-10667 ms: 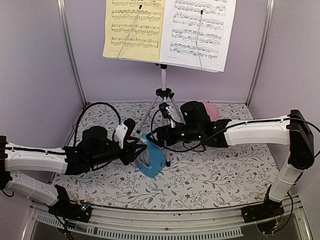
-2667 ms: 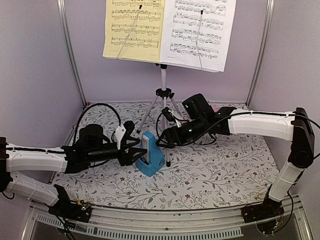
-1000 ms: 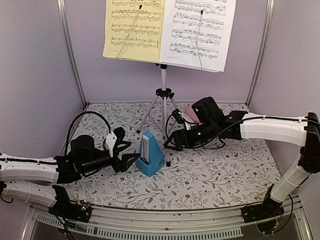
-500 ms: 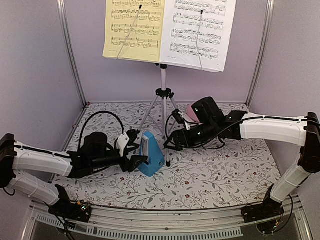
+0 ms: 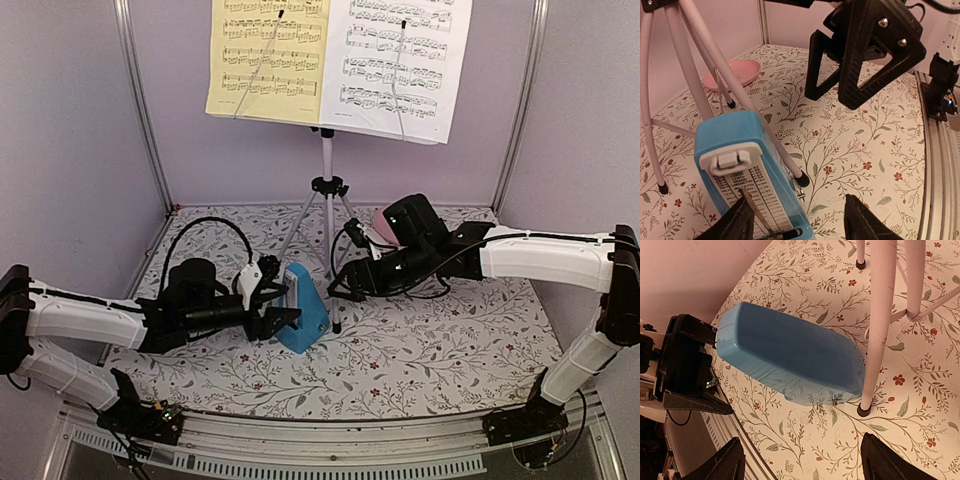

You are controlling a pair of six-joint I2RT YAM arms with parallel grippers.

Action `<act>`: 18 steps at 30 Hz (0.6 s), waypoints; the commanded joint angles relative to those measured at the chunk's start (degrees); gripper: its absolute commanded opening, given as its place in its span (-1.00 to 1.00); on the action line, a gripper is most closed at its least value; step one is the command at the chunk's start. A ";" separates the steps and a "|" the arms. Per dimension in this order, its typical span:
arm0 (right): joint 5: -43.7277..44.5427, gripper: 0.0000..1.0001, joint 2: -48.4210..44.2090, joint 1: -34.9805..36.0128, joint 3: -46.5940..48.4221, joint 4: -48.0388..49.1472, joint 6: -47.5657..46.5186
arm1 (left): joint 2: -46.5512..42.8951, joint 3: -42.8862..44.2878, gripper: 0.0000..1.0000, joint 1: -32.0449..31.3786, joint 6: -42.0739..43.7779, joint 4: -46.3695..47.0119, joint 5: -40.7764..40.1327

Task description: Set up the instrument practice props

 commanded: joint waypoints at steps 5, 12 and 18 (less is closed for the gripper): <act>0.56 0.63 0.65 -0.15 0.31 0.60 0.39 | -0.90 -0.56 0.19 -0.93 0.47 2.09 2.96; 0.53 0.63 0.73 -0.16 0.60 -0.09 0.07 | 3.45 0.97 0.17 -4.78 1.61 2.88 1.86; 0.80 0.63 0.39 -0.16 0.76 -0.54 0.01 | 7.89 3.03 0.16 -9.31 2.73 3.05 0.88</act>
